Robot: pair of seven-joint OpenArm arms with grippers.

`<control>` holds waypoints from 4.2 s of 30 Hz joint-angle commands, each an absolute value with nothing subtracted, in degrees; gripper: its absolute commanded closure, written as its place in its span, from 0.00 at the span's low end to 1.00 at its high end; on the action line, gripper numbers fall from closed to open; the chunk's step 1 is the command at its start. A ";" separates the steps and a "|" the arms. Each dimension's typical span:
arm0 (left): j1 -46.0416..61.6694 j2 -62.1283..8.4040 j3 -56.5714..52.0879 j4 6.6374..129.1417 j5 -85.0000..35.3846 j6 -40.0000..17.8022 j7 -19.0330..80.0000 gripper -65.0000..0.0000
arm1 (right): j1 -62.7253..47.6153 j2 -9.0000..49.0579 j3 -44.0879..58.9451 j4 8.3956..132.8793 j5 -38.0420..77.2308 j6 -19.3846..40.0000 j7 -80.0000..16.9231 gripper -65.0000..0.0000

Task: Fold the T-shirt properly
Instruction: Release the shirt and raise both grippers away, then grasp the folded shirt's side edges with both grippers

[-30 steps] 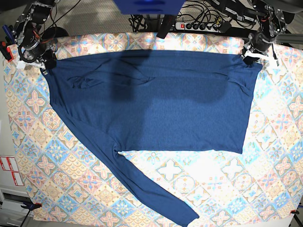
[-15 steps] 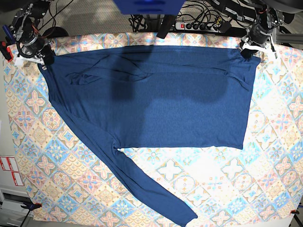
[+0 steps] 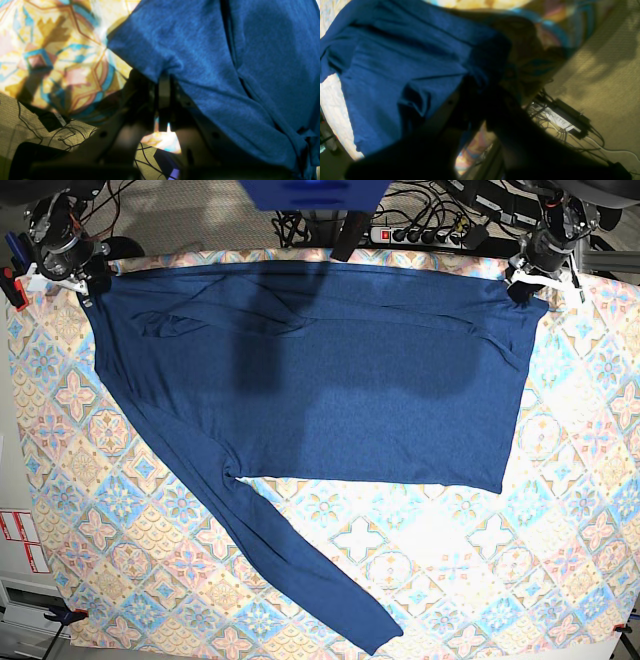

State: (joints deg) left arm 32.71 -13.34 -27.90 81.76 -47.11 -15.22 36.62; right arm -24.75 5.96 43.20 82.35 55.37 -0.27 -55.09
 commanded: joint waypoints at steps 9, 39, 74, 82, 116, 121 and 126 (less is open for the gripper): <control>35.12 -13.67 -28.00 81.80 -45.67 -13.85 38.64 0.86 | -25.10 7.25 43.91 83.38 55.52 -0.13 -56.04 0.83; 32.66 -16.84 -38.29 106.33 -52.62 -13.49 46.20 0.77 | -22.64 7.60 51.38 89.36 55.60 -0.13 -56.57 0.80; -26.68 -18.59 -17.63 39.96 -25.36 -13.49 32.13 0.37 | -1.80 12.00 26.24 90.95 44.53 -0.13 -59.21 0.67; -27.82 -16.57 -12.53 34.24 -25.36 -13.49 30.55 0.37 | -1.80 12.00 26.24 91.30 44.70 -0.13 -59.03 0.67; -1.80 -19.38 -7.52 71.78 -25.98 -13.85 30.90 1.00 | 22.02 26.33 -16.40 63.52 36.26 -0.04 -54.02 0.47; -0.48 -19.38 -7.52 73.27 -25.98 -13.85 30.90 1.00 | 22.90 25.71 -25.01 59.30 21.14 -0.04 -48.31 0.47; 0.48 -19.38 -9.36 73.27 -25.98 -13.85 30.90 1.00 | 22.90 23.16 -25.36 54.55 17.19 0.13 -44.97 0.47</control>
State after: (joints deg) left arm 0.91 -18.41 -8.73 72.31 -25.71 -13.89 31.92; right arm 21.45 22.33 -25.58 53.84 17.43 0.43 -45.39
